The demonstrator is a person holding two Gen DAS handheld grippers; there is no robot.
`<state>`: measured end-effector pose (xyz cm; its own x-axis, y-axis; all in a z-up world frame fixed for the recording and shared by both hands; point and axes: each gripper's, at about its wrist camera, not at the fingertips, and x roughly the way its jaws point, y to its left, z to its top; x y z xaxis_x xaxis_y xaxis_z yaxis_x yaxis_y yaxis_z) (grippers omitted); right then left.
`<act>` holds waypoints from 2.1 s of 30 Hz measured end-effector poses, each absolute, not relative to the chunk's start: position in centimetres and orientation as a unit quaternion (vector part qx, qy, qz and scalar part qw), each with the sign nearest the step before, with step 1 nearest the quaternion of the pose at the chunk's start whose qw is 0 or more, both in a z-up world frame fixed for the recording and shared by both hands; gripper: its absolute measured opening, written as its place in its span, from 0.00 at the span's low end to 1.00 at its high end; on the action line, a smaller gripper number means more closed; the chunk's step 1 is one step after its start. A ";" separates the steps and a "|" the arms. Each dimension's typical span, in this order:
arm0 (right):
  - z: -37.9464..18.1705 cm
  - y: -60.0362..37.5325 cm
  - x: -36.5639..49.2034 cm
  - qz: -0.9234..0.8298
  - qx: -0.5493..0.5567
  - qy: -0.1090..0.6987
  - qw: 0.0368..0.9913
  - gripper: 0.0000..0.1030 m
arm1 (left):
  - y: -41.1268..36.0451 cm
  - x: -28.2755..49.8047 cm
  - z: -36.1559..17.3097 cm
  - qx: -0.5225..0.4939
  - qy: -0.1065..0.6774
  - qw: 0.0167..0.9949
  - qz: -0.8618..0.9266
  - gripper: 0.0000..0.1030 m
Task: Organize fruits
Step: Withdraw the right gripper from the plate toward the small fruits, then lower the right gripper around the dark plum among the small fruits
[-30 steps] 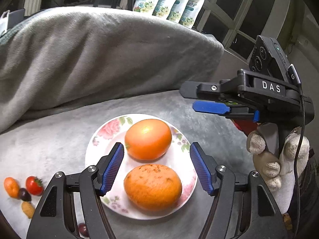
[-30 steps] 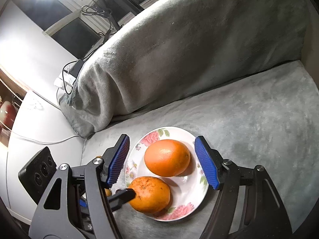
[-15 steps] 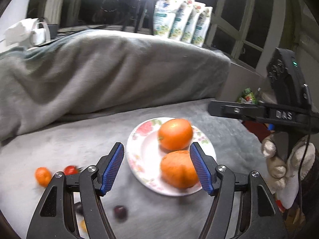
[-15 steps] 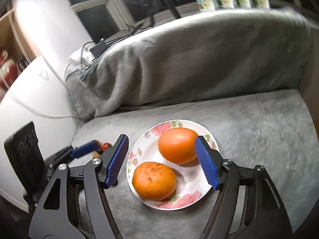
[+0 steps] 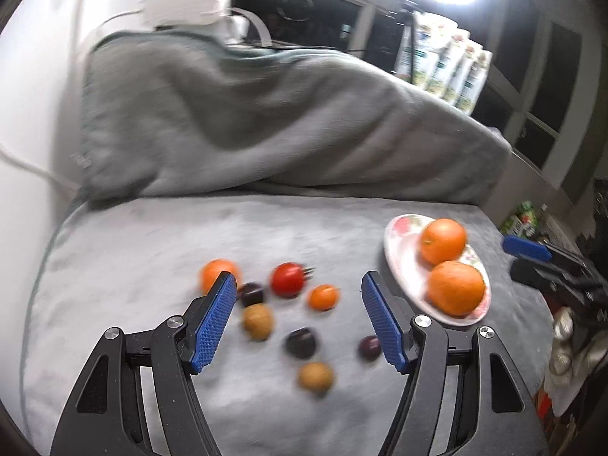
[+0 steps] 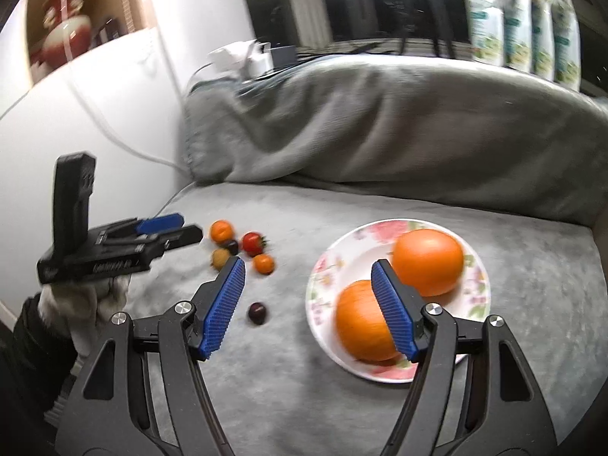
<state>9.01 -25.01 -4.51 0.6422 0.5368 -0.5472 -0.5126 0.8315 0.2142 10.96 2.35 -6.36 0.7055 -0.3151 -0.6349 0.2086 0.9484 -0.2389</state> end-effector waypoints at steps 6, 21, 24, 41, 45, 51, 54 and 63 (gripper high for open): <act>-5.2 -21.6 7.4 0.320 -0.017 0.300 0.898 0.70 | 5.7 10.9 -7.7 -0.092 0.362 0.921 -0.110 0.53; -8.6 -16.6 8.0 0.342 -0.026 0.344 0.874 0.58 | 8.7 12.9 -10.4 -0.132 0.376 0.911 -0.103 0.41; -9.1 -15.7 8.4 0.344 -0.030 0.355 0.869 0.57 | 8.8 13.4 -10.6 -0.137 0.379 0.909 -0.109 0.41; -11.7 -12.5 12.3 0.358 -0.015 0.416 0.836 0.42 | 9.3 15.0 -11.6 -0.156 0.391 0.898 -0.125 0.41; -11.9 -12.0 12.9 0.359 -0.012 0.422 0.833 0.41 | 9.0 15.4 -11.6 -0.155 0.393 0.897 -0.129 0.41; -12.4 -11.5 13.6 0.359 -0.005 0.434 0.826 0.39 | 8.5 14.9 -11.5 -0.153 0.394 0.895 -0.142 0.41; -12.8 -11.0 14.2 0.362 -0.002 0.442 0.821 0.38 | 8.3 14.8 -11.7 -0.149 0.397 0.894 -0.143 0.41; -14.3 -10.4 15.6 0.362 0.001 0.458 0.812 0.38 | 8.4 16.4 -12.3 -0.162 0.407 0.887 -0.142 0.41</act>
<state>15.64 -10.41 -14.26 0.3183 0.5887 -0.7431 -0.5861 0.7383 0.3339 16.36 8.38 -12.26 0.6280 -0.3839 -0.6769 0.1191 0.9071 -0.4038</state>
